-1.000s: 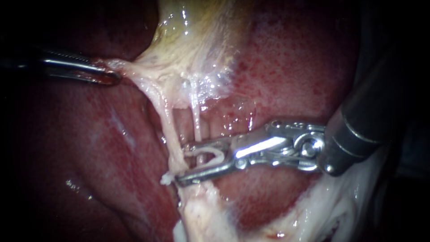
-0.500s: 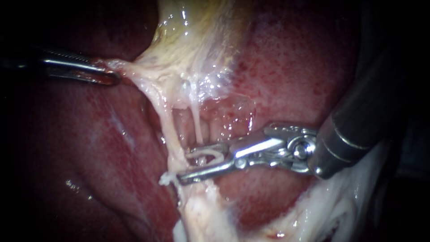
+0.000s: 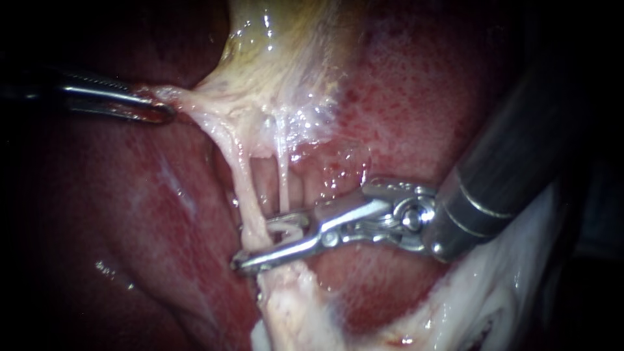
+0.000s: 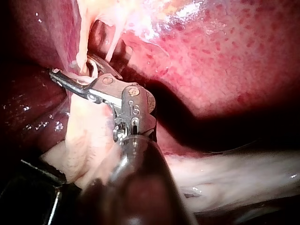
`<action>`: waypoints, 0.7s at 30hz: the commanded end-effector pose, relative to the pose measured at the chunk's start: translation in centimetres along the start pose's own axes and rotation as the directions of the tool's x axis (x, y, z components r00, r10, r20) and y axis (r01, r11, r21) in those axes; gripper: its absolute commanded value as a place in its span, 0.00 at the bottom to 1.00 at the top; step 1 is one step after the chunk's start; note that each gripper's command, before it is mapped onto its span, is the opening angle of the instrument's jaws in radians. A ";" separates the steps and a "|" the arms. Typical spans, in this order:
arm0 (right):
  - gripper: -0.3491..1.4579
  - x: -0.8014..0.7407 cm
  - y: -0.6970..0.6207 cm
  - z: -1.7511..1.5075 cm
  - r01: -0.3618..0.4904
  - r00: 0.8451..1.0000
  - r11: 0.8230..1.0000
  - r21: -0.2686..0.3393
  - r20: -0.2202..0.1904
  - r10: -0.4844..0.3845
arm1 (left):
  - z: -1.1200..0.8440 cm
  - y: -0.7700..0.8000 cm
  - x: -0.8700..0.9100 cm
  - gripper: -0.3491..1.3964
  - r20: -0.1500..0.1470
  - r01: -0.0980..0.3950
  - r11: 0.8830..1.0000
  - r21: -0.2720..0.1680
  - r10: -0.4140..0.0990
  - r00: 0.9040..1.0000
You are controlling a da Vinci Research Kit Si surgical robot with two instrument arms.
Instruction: Clipping second clip left tube
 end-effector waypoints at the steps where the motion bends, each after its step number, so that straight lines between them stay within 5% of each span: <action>1: 0.47 0.00 -0.01 0.02 0.001 1.000 1.000 0.003 -0.007 -0.001 | 0.01 0.00 0.00 0.00 0.000 0.000 1.000 0.001 0.000 1.000; 21: 0.45 0.22 -0.49 0.16 -0.007 0.998 0.998 0.064 -0.056 0.011 | 0.01 -0.01 0.00 0.00 0.000 0.000 1.000 0.001 0.000 1.000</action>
